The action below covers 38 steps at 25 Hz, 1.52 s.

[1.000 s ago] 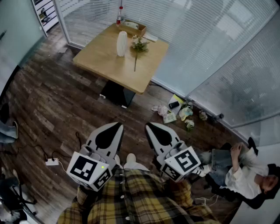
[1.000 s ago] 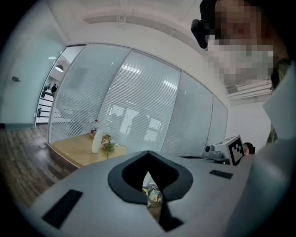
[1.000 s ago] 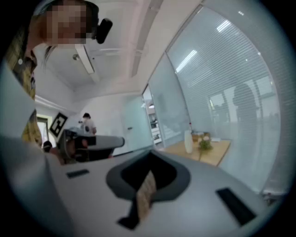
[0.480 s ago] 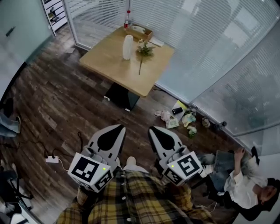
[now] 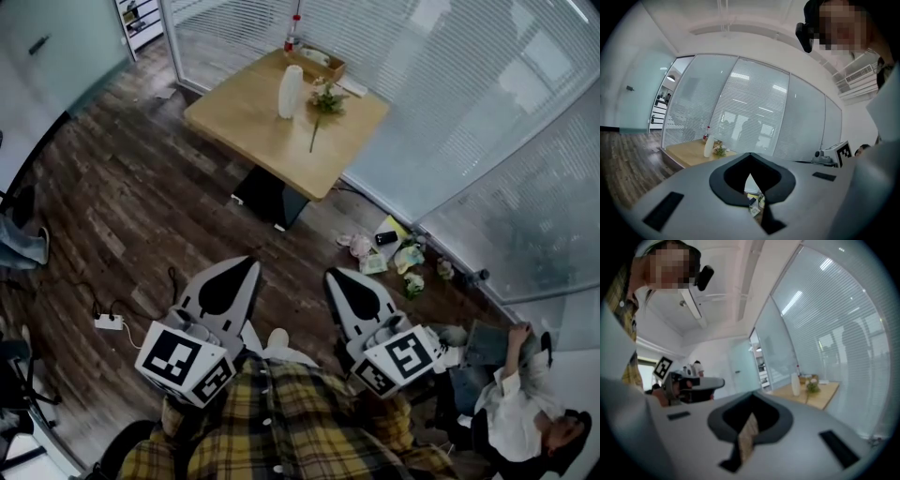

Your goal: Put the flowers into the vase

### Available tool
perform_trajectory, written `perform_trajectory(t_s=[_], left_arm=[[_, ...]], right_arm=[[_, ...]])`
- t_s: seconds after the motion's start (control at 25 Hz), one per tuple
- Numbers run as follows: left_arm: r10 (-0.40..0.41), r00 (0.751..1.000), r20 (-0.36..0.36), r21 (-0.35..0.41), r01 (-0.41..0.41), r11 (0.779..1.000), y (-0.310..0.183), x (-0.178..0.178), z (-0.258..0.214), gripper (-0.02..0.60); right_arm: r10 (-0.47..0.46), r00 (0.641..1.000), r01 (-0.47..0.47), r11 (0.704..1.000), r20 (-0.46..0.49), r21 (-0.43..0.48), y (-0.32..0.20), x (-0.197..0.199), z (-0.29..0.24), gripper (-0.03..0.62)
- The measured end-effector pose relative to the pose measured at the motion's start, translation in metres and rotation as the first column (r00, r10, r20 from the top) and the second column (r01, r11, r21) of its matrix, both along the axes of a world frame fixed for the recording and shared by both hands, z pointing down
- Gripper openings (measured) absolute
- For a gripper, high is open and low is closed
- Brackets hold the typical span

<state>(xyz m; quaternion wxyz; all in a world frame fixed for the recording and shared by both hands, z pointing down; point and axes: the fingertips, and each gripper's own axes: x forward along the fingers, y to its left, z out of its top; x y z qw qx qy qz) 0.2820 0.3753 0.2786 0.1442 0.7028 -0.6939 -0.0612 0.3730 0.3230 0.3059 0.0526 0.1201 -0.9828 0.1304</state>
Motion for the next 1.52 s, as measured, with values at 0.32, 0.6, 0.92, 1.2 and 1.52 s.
perform_trajectory(t_s=[0.32,0.6,0.92,1.2,1.52], left_arm=[[-0.013,1.0,-0.01,0.001,0.013,1.0,-0.01,-0.048,0.002,0.009],[0.019,1.0,-0.024,-0.02,-0.02,1.0,-0.036,-0.119,0.005,0.011],[0.062,0.998,-0.027,-0.033,-0.063,0.997,-0.068,-0.211,0.007,0.01],[0.124,0.991,-0.04,-0.057,-0.126,0.99,-0.081,-0.261,0.012,0.009],[0.152,0.985,-0.087,-0.08,-0.159,0.984,-0.108,-0.283,0.029,0.01]], right_arm=[[-0.008,1.0,0.008,1.0,-0.017,-0.006,-0.009,-0.043,0.005,0.014],[0.032,0.999,-0.032,0.999,-0.029,-0.016,-0.035,-0.107,0.003,0.014],[0.076,0.996,-0.078,0.996,-0.039,-0.048,-0.065,-0.197,0.01,0.014],[0.138,0.988,-0.143,0.987,-0.063,-0.075,-0.08,-0.243,0.017,0.014],[0.185,0.977,-0.197,0.974,-0.109,-0.114,-0.114,-0.256,0.033,0.014]])
